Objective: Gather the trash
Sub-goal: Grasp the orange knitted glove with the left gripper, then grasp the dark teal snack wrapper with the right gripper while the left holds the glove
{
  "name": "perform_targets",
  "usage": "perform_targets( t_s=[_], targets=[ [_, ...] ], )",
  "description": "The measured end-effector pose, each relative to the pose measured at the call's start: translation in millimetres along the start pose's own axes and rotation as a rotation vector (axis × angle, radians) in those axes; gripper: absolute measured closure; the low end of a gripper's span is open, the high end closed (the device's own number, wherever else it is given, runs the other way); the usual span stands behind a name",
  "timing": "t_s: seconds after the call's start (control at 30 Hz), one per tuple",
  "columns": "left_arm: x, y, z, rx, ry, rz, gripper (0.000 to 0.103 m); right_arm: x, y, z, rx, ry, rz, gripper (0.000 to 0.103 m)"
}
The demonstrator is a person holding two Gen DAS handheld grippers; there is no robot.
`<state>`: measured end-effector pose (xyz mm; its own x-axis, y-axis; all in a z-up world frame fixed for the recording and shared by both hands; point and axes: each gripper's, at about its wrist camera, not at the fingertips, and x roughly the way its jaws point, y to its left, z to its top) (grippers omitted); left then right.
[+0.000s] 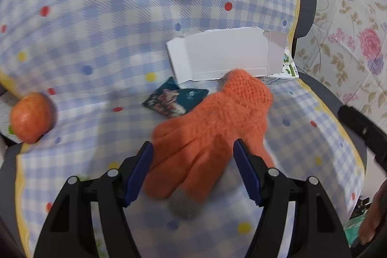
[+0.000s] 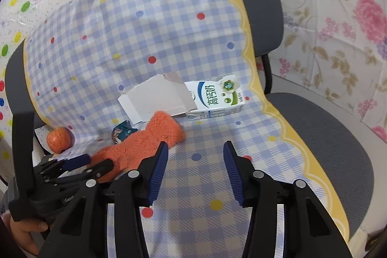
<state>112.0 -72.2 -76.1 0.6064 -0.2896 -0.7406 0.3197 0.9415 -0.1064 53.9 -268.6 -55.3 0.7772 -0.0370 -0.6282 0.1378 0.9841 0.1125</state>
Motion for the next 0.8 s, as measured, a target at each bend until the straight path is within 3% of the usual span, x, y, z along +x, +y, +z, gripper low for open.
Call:
perform_targets(
  t_s=[0.3, 0.33, 0.37, 0.47, 0.6, 0.8],
  targets=[
    [40, -14, 20, 0.028, 0.105, -0.035, 0.037, 22, 0, 3, 0.001, 0.025, -0.003, 0.055],
    [41, -16, 19, 0.042, 0.107, -0.024, 0.039, 22, 0, 3, 0.001, 0.027, -0.005, 0.055],
    [39, -21, 19, 0.064, 0.099, -0.019, 0.049, 22, 0, 1, 0.002, 0.030, -0.007, 0.055],
    [30, -35, 15, 0.135, 0.059, -0.006, 0.081, 19, 0, -1, 0.003, 0.033, -0.015, 0.055],
    [1, -43, 5, 0.164, -0.044, -0.069, 0.084, 5, 0, -1, -0.002, 0.014, -0.033, 0.055],
    [-63, -34, -8, 0.164, -0.224, -0.085, 0.084, -17, 3, 7, -0.001, -0.041, -0.035, 0.055]
  ],
)
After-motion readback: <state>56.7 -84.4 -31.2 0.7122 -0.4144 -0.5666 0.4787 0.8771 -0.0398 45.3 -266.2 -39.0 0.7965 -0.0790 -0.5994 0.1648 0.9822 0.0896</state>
